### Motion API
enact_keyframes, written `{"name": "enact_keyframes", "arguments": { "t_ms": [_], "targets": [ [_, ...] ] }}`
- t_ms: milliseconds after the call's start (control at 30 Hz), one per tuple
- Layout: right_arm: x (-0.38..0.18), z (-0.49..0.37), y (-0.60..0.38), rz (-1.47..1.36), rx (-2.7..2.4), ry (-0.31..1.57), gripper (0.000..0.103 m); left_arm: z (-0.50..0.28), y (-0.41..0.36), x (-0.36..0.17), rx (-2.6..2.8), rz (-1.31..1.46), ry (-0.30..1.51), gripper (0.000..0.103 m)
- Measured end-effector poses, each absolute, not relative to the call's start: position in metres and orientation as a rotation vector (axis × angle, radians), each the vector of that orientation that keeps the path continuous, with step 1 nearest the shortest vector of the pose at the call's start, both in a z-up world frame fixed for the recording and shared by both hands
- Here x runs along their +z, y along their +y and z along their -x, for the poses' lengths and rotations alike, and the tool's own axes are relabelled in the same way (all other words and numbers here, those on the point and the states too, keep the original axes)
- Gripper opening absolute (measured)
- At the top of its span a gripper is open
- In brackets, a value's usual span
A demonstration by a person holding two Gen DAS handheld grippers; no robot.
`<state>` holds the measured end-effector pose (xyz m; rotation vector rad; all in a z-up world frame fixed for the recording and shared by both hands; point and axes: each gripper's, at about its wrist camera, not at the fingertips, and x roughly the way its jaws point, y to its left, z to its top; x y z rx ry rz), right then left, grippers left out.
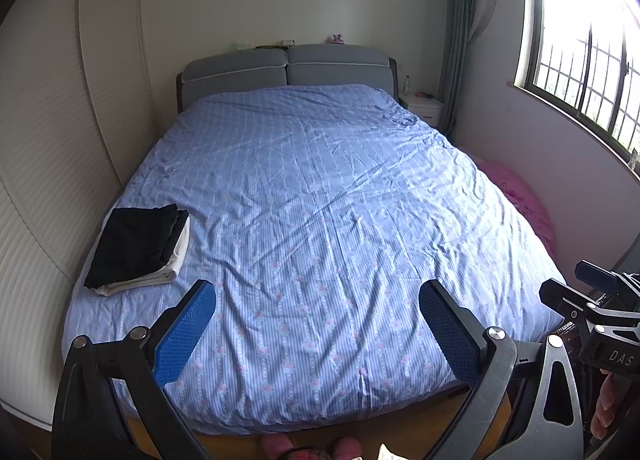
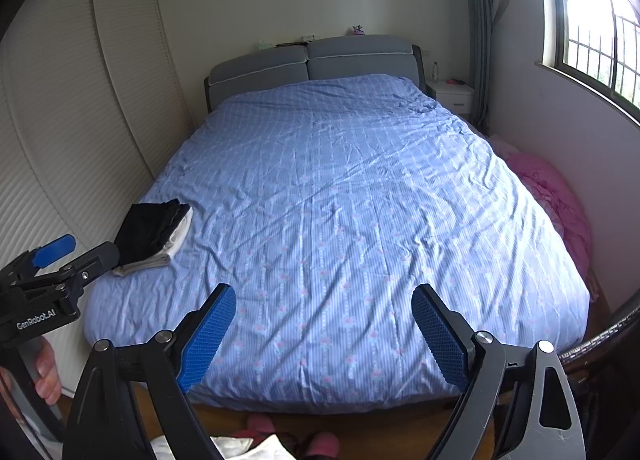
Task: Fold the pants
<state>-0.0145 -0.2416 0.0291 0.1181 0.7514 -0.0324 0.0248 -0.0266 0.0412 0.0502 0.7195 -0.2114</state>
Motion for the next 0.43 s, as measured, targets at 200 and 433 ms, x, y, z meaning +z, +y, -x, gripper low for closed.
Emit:
{"name": "enact_keyframes", "arguments": {
  "t_ms": [200, 433],
  "targets": [
    [0.0297, 0.0133, -0.2418, -0.116, -0.035, 0.751, 0.090, -0.0269, -0.0275, 0.0403, -0.216, -0.049, 0.719, 0.103],
    [0.0302, 0.0113, -0.2412, -0.113, -0.043, 0.754, 0.090, -0.0310, -0.0300, 0.0391, -0.222, -0.052, 0.722, 0.103]
  ]
}}
